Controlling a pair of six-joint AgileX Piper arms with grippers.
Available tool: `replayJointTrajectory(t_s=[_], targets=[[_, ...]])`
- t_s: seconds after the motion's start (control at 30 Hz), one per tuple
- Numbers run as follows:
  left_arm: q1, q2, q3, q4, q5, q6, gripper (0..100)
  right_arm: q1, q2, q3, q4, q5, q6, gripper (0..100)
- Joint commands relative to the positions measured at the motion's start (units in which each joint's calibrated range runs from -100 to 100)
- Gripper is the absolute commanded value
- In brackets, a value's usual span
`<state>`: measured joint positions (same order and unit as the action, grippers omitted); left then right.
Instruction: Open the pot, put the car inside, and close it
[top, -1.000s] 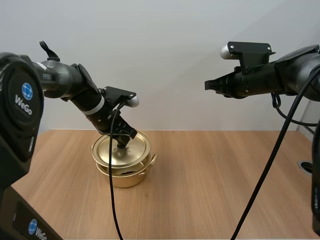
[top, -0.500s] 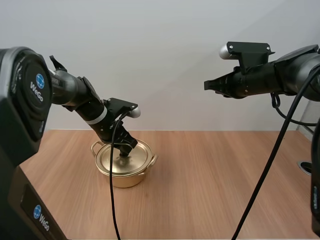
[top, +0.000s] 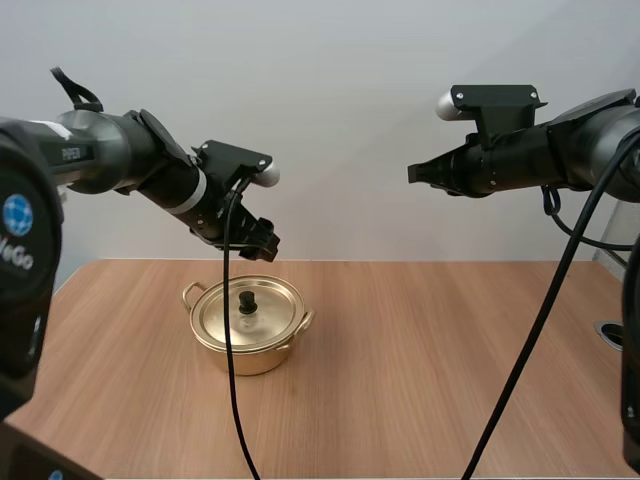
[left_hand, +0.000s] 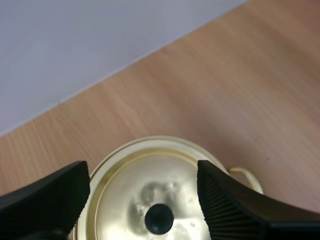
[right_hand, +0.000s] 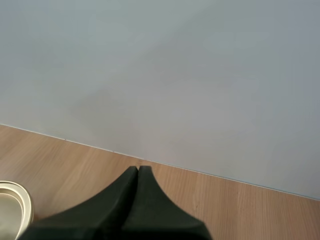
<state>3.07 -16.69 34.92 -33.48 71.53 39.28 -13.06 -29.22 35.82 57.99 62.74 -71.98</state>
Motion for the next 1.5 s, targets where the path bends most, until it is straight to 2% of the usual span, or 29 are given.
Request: replayJointTrajectory(t_s=[0.0, 0.1, 0.17, 0.3, 0.37, 0.43, 0.5, 0.6, 0.73, 0.8, 0.87, 1.0, 1.1, 1.2, 1.27, 1.33, 1.37, 1.47], targets=[[0.73, -17.01, 1.72, -20.04, -0.08, 12.20, 100, -0.03, 0.06, -0.02, 0.00, 0.06, -1.11, 0], [2.62, -32.13, 7.20, -28.38, -2.41, 15.77, 100, -0.03, -0.18, 0.11, 0.00, 0.58, -2.18, 0], [3.74, -44.46, 11.72, -30.39, -7.25, 17.94, 100, -0.03, -0.96, 0.88, 1.59, 1.24, -4.77, 0], [5.17, -64.79, 21.51, -30.12, -20.11, 13.22, 100, -0.03, -6.23, 6.85, 12.36, 1.24, -16.22, 0], [5.25, -69.19, 24.40, -26.62, -20.31, 5.60, 100, -0.03, -10.18, 10.73, 18.34, 0.90, -21.27, 0], [5.79, -71.34, 26.28, -19.77, -13.66, -2.92, 100, -0.03, -14.21, 15.81, 24.81, 0.53, -25.18, 0], [6.22, -72.80, 27.49, -13.55, -8.74, -6.58, 100, -0.03, -19.18, 21.52, 31.09, 0.48, -28.02, 0], [6.30, -75.54, 29.26, -5.49, -13.41, -9.50, 100, -0.03, -27.85, 29.69, 38.63, 0.66, -28.02, 0], [6.13, -78.19, 32.54, 0.67, -32.70, -18.57, 100, -0.03, -40.57, 37.44, 42.01, 1.24, -28.02, 0], [5.55, -78.19, 34.93, 1.04, -35.92, -19.78, 100, -0.03, -42.88, 39.15, 41.32, 1.24, -28.02, 0], [4.17, -78.19, 38.03, 1.45, -35.67, -19.35, 100, -0.03, -44.01, 39.94, 40.62, 1.24, -28.02, 0], [0.32, -78.48, 42.60, 6.87, -36.52, -18.99, 100, -0.03, -48.15, 40.05, 35.24, -9.66, -28.02, 0], [-2.78, -80.02, 47.24, 13.42, -43.28, -20.13, 100, -0.03, -53.30, 40.05, 25.32, -20.88, -20.50, 0], [-4.41, -81.94, 53.23, 21.98, -50.67, -27.67, 100, -0.03, -57.97, 40.05, 5.74, -24.89, -7.80, 0], [-5.07, -83.19, 57.15, 27.19, -50.88, -37.39, 100, -0.03, -60.84, 40.05, -8.71, -23.18, 5.44, 0], [-5.34, -83.31, 58.96, 32.44, -51.73, -46.25, 100, -0.03, -62.84, 40.05, -20.07, -18.66, 19.28, 0], [-5.34, -83.31, 59.19, 35.13, -51.11, -51.46, 100, -0.03, -63.63, 40.05, -25.29, -15.83, 25.26, 0], [-5.34, -83.31, 59.48, 42.42, -43.49, -63.52, 100, -0.03, -64.37, 40.05, -36.75, -8.75, 36.48, 0]])
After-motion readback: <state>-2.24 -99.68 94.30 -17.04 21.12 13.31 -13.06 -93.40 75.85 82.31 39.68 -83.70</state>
